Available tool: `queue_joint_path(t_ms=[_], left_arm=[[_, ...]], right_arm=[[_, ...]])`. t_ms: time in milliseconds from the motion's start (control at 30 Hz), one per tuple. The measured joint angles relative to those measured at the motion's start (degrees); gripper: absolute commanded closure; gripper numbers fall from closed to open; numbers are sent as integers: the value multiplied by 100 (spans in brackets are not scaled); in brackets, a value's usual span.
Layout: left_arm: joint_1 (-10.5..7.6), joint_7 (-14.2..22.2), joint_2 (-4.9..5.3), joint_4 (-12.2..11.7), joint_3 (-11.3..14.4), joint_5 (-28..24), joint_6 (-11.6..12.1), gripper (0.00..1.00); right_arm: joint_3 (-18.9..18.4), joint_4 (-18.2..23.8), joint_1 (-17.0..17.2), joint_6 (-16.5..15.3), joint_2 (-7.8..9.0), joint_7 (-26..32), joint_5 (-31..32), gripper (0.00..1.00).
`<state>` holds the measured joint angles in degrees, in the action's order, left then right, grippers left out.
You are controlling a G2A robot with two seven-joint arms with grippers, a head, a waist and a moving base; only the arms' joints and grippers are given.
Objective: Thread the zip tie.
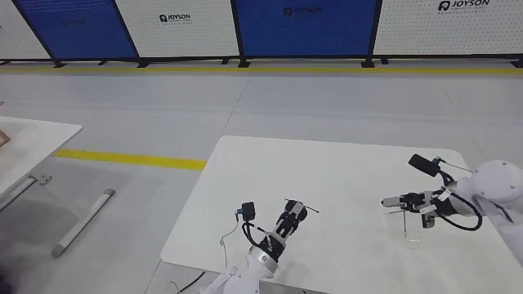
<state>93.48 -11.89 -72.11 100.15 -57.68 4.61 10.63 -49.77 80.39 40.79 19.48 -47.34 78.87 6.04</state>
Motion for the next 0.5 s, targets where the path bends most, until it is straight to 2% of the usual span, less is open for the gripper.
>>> queue_joint_path(t_ms=[167, 333, 400, 500], left_arm=[[0, 0, 0, 0, 0, 0, 0, 100], [0, 0, 0, 0, 0, 0, 0, 100], [0, 0, 0, 0, 0, 0, 0, 100], [0, 0, 0, 0, 0, 0, 0, 100]], right_arm=[[105, 75, 43, 0, -20, -357, 483, 0], [195, 258, -55, 0, -32, -150, 1246, 0], [351, 207, -148, 0, -88, 77, 1562, 0], [529, -27, -288, 0, -200, 83, 1327, 0]])
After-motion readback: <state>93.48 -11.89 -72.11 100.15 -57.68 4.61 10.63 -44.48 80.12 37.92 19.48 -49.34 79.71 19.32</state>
